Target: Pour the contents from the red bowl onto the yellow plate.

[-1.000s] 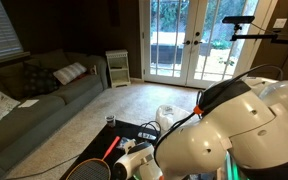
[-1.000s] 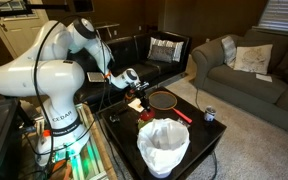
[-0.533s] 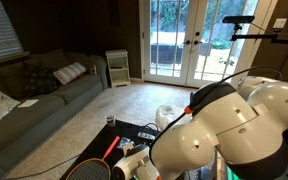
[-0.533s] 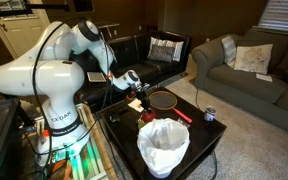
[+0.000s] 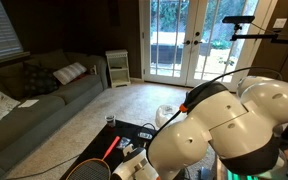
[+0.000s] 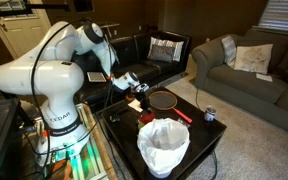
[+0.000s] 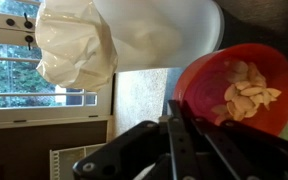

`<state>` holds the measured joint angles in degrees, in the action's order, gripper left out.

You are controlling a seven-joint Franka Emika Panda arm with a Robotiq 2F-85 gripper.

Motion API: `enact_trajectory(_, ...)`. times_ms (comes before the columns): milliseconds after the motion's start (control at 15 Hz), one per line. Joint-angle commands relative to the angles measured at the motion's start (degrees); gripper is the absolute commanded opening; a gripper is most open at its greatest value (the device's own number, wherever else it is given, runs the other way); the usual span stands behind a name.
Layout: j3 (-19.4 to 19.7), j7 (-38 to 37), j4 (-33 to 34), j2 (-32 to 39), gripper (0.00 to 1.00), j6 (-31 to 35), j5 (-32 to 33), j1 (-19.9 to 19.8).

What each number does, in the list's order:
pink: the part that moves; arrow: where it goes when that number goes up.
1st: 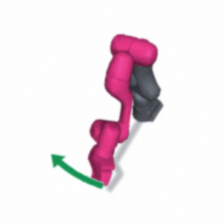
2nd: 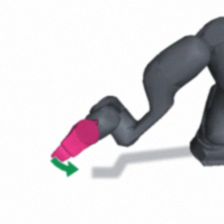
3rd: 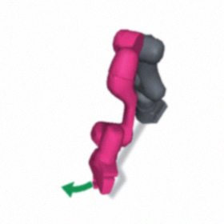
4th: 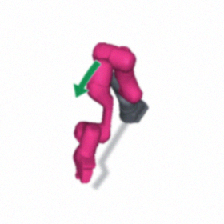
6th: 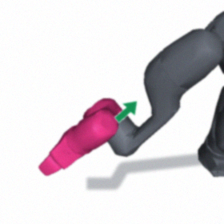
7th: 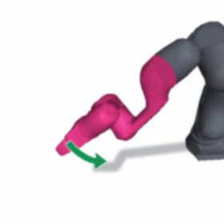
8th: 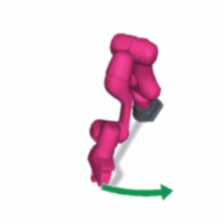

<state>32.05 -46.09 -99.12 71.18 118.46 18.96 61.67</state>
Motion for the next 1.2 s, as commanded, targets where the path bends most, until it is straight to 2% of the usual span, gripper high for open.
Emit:
enact_trajectory(0, -3.2, -1.1, 5.1, 0.9, 0.01, -6.2, 6.1, -3.5)
enact_trajectory(267, -5.3, -3.3, 9.3, 2.2, 0.01, -10.6, 12.1, -5.3)
enact_trajectory(800, -10.5, -3.0, 17.6, 6.2, 0.01, -13.9, 20.7, -9.7)
enact_trajectory(1133, -13.3, 0.0, 23.7, 9.0, 0.01, -21.0, 26.8, -10.7)
